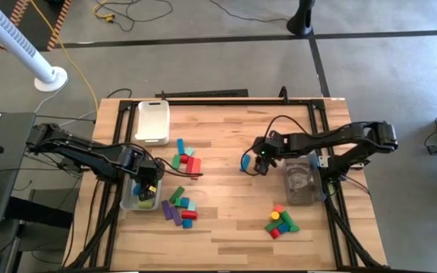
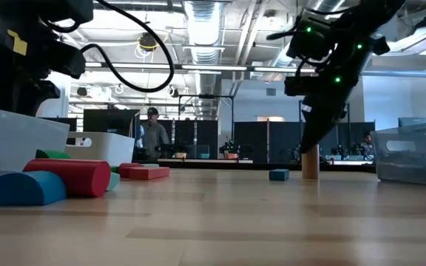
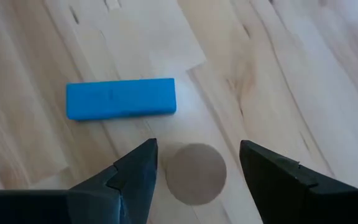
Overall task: Sort blocks by size
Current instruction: Put the brown cylindrical block into the gray bin
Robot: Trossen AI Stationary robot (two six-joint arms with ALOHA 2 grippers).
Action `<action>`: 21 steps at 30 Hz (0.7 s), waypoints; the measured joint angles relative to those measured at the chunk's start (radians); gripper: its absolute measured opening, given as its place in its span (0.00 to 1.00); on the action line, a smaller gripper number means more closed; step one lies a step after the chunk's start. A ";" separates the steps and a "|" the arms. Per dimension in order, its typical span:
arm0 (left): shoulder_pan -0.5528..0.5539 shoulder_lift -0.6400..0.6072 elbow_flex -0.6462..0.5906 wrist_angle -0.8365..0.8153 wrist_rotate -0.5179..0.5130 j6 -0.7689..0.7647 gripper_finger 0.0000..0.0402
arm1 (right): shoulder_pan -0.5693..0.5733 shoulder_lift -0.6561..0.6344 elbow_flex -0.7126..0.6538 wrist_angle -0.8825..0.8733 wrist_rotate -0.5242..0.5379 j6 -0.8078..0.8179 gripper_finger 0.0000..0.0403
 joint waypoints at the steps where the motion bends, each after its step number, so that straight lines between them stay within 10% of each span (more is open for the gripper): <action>1: 0.000 0.000 0.000 0.001 0.000 0.001 0.50 | -0.001 0.004 0.000 -0.006 -0.001 0.000 0.64; 21: 0.003 0.000 0.102 -0.039 0.000 0.069 0.50 | -0.004 0.014 0.000 -0.010 -0.055 0.015 0.38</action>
